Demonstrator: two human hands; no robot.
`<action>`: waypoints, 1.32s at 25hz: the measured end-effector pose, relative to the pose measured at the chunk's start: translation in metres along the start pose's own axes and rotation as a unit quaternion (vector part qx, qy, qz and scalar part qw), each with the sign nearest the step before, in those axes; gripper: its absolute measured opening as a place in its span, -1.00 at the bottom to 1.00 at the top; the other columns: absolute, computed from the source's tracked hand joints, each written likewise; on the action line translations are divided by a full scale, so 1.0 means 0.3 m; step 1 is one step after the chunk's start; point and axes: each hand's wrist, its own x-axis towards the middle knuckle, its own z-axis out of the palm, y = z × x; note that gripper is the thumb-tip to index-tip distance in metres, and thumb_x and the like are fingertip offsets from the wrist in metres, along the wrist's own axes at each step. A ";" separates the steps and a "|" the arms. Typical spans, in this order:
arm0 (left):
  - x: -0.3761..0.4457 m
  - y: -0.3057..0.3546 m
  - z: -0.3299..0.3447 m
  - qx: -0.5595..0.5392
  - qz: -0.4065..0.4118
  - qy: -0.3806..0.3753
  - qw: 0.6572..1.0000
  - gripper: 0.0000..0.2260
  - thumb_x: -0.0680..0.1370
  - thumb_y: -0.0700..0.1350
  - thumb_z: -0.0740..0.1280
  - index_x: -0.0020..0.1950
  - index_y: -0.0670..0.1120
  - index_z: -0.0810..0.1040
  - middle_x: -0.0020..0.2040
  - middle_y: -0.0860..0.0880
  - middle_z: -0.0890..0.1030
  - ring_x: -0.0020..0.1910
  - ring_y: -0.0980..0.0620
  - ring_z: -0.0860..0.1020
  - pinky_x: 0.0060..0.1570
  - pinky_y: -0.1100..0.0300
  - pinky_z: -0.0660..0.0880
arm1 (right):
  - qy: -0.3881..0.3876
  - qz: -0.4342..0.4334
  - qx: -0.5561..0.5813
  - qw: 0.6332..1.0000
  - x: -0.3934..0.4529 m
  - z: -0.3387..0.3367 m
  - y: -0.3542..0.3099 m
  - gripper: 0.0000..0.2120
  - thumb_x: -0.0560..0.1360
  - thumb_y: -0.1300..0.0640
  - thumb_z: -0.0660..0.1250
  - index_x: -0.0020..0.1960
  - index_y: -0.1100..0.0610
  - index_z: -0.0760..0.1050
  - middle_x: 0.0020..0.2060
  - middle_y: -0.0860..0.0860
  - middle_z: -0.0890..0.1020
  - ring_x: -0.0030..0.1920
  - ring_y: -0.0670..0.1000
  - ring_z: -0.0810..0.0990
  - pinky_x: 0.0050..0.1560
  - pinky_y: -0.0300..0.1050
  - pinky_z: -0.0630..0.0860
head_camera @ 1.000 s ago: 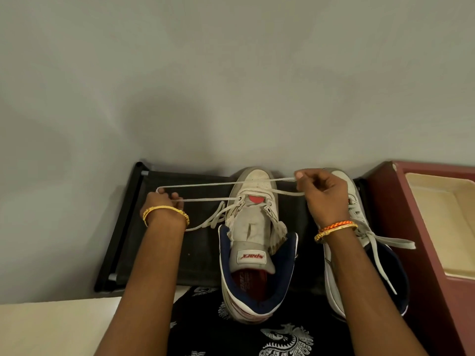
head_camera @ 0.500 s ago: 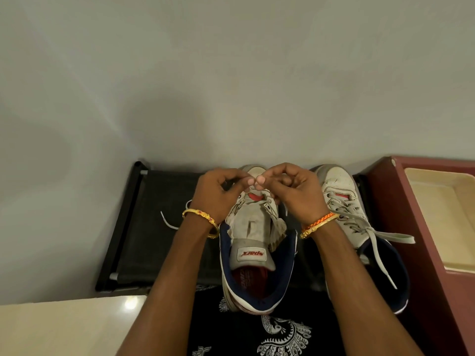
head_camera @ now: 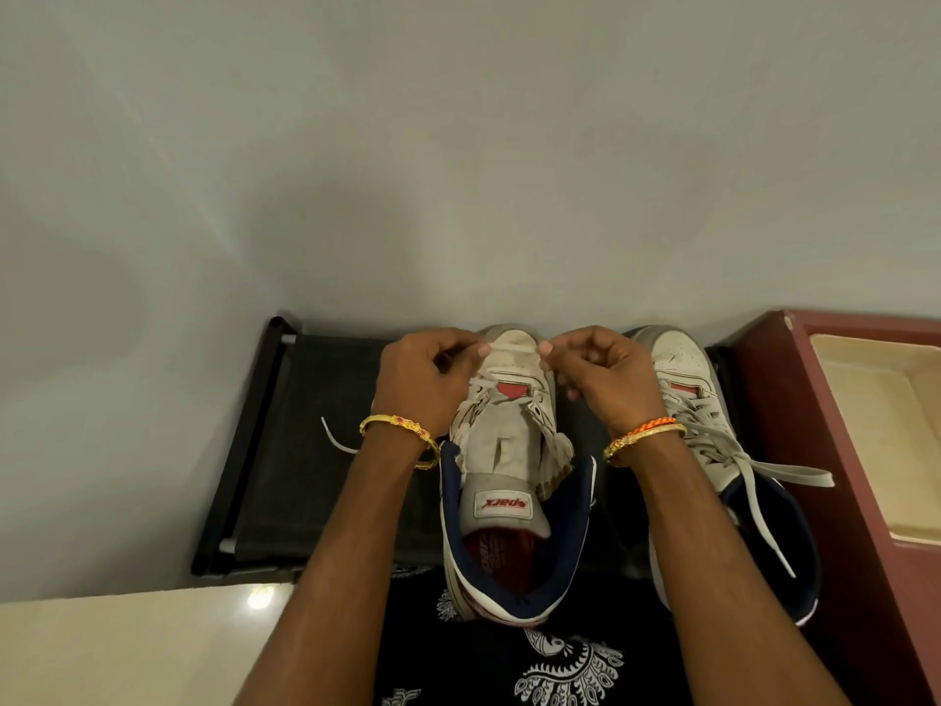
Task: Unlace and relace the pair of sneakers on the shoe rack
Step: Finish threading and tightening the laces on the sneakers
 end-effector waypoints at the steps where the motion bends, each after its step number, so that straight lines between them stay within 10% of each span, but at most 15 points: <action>1: 0.001 -0.006 -0.009 0.016 -0.011 0.021 1.000 -0.87 0.50 -0.12 0.39 -0.01 -0.13 0.67 -0.21 0.00 0.64 -0.24 0.21 0.55 -0.21 0.50 0.45 | 0.004 -0.002 -0.008 1.000 0.007 -0.009 0.005 -0.91 0.44 0.32 0.40 -0.20 0.16 0.58 -0.46 -0.10 0.62 -0.45 -0.20 0.52 -0.44 -0.34 0.46; 9: 0.009 -0.028 -0.003 0.182 -0.034 -0.005 0.983 -0.65 0.45 0.04 0.42 0.22 0.01 0.57 0.12 -0.03 0.61 0.14 -0.05 0.51 0.14 -0.12 0.47 | -0.041 0.031 0.014 0.999 -0.004 -0.005 0.010 -0.88 0.37 0.39 0.43 -0.12 0.27 0.59 -0.46 -0.08 0.65 -0.41 -0.19 0.63 -0.39 -0.38 0.51; 17: 0.005 0.030 0.044 0.039 -0.062 -0.153 0.985 -0.81 0.45 -0.13 0.45 0.03 -0.12 0.67 -0.02 -0.06 0.69 -0.01 0.07 0.62 0.05 0.31 0.50 | -0.073 0.064 -0.040 0.994 -0.016 0.019 0.024 -0.96 0.40 0.30 0.43 -0.22 0.21 0.60 -0.40 -0.06 0.64 -0.38 -0.22 0.60 -0.34 -0.41 0.48; 27: 0.013 0.069 0.108 0.382 -0.098 -0.199 0.897 -0.74 0.52 0.08 0.31 0.14 0.03 0.62 0.23 -0.02 0.53 0.28 -0.11 0.36 0.27 -0.09 0.27 | -0.026 0.178 -0.079 0.980 0.012 -0.008 0.043 -0.84 0.53 0.26 0.29 -0.21 0.14 0.55 -0.34 -0.02 0.60 -0.35 -0.11 0.50 -0.35 -0.29 0.44; 33: 0.007 0.014 0.150 0.310 -0.182 -0.189 0.914 -0.72 0.48 0.12 0.36 0.14 0.07 0.62 0.33 -0.04 0.38 0.36 -0.14 0.25 0.29 -0.11 0.23 | -0.021 0.213 -0.076 0.974 0.021 -0.027 0.056 -0.85 0.50 0.29 0.31 -0.22 0.14 0.55 -0.34 0.01 0.57 -0.37 -0.11 0.48 -0.39 -0.29 0.45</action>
